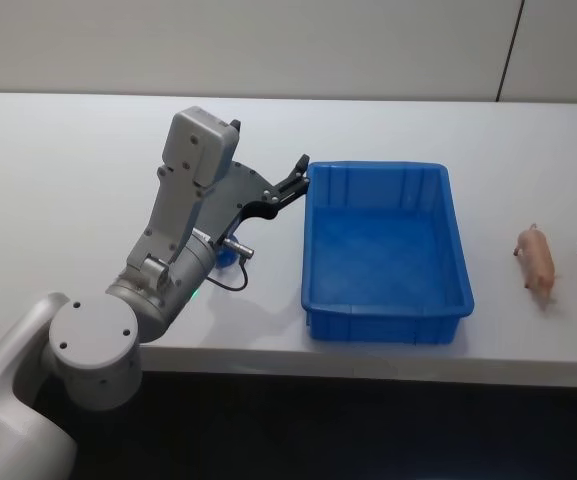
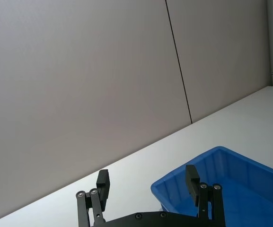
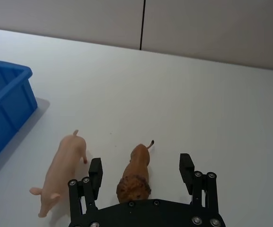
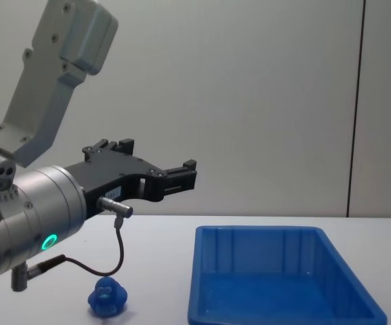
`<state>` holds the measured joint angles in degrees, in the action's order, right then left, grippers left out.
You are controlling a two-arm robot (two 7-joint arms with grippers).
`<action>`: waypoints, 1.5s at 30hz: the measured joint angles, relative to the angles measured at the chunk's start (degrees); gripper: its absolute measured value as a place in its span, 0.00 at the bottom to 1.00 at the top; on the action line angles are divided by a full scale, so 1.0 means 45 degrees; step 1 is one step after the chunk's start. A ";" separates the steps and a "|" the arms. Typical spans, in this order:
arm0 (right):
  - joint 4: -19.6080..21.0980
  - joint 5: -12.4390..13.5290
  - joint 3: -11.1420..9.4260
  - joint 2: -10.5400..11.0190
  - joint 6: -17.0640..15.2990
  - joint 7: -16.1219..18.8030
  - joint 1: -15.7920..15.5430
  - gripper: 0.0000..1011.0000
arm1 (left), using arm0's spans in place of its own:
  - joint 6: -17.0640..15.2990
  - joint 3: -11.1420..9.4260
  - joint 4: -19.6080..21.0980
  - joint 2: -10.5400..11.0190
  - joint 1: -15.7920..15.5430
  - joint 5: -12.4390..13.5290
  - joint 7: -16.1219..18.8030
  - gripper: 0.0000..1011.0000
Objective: Pick up the two dolls from the table and place them into the box.
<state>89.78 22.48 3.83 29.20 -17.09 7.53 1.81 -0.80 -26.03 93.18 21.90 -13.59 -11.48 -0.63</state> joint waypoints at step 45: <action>-0.0643 0.0155 0.0187 -0.0358 0.0210 0.0507 0.0426 0.43 | 0.0000 0.0000 0.0000 0.0000 0.0000 0.0000 0.0000 0.99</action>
<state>86.88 23.17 4.67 27.59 -16.14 9.81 3.73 -0.80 -26.02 93.17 21.90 -13.59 -11.48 -0.63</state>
